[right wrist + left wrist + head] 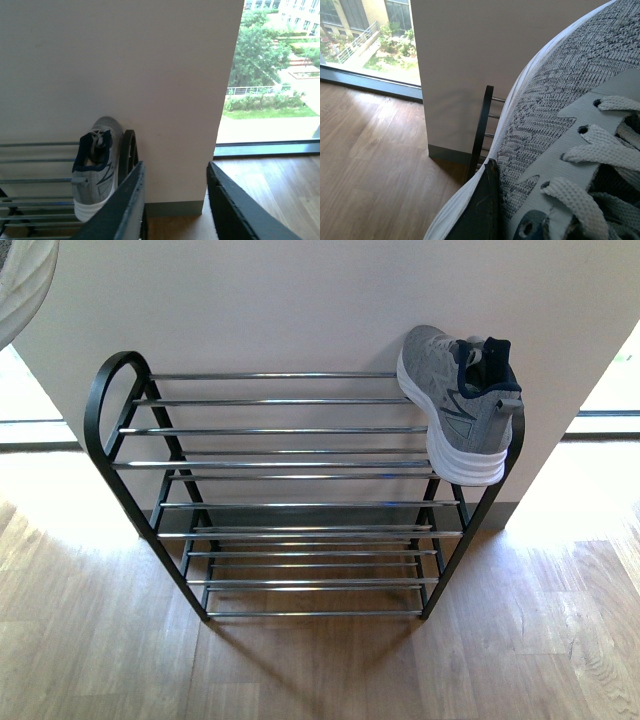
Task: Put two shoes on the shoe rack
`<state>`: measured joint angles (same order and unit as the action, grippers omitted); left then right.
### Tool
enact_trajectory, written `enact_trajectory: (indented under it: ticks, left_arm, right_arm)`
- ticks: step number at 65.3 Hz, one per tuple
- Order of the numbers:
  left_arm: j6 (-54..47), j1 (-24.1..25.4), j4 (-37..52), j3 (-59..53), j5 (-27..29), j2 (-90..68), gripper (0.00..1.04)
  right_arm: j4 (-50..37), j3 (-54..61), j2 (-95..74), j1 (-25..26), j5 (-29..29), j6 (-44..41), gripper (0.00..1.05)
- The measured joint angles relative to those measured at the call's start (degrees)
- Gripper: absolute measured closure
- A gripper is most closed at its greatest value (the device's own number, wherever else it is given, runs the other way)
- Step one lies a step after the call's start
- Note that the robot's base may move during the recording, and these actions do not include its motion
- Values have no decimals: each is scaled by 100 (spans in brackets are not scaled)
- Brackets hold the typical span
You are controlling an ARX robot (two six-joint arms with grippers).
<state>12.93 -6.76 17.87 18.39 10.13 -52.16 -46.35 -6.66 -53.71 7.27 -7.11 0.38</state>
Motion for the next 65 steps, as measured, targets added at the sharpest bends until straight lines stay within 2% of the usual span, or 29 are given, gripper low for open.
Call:
enact_trajectory:
  ticks: [6, 12, 17, 22, 44, 65]
  left_arm:
    - [0, 0, 0, 0, 4, 0, 103]
    - [0, 0, 0, 0, -2, 0, 103]
    - [0, 0, 0, 0, 0, 0, 103]
    - [0, 0, 0, 0, -2, 0, 103]
    - [0, 0, 0, 0, 0, 0, 103]
    - [0, 0, 0, 0, 0, 0, 103]
  right_arm:
    - [210, 142, 341, -101, 118, -28, 103]
    - [332, 293, 627, -201, 223, -17, 103]
    - [219, 485, 748, -551, 654, -17, 103]
    - [461, 546, 981, -688, 651, -20, 103]
    - [1851, 555, 2551, -704, 699, -22, 103]
    - [2656, 557, 3394, -706, 702, -22, 103]
